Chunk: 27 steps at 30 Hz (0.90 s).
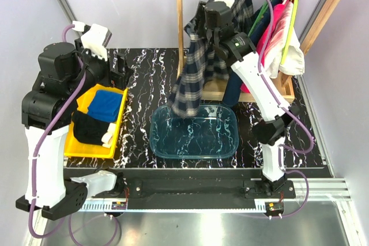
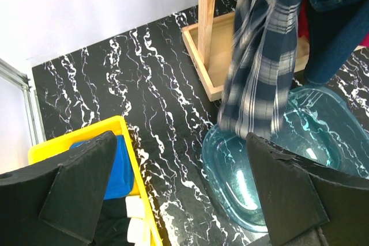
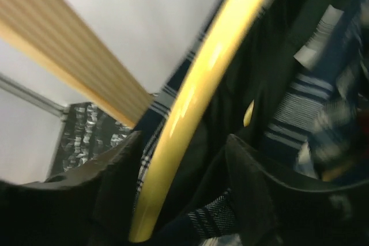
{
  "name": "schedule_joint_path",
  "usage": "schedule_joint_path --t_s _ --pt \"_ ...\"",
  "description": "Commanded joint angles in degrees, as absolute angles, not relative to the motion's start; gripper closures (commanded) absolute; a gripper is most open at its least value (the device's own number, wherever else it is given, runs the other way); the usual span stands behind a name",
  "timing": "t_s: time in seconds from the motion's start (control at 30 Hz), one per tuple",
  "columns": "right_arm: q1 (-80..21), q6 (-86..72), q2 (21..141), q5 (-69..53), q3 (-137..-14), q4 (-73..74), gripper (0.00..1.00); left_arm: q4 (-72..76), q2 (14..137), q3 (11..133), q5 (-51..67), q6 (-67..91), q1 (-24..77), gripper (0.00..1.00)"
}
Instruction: Remove the skirt from the hanger
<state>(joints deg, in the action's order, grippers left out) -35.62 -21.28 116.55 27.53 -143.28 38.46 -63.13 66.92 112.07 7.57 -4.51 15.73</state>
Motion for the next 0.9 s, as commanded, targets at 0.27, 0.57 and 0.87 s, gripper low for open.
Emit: schedule_joint_path --t_s 0.27,0.57,0.87 --pt "-34.8 -22.3 88.5 36.2 -115.9 38.8 0.37 -55.4 66.3 107.3 11.3 -5.2 15.2 0.01" --pt "-34.6 -12.4 98.5 37.6 -133.7 40.9 0.27 -53.5 67.2 106.8 12.3 -4.8 15.2 0.01" --pt "-29.8 -9.5 108.4 36.5 -142.4 41.8 0.21 -52.1 65.0 104.6 12.0 -6.3 14.4 0.01"
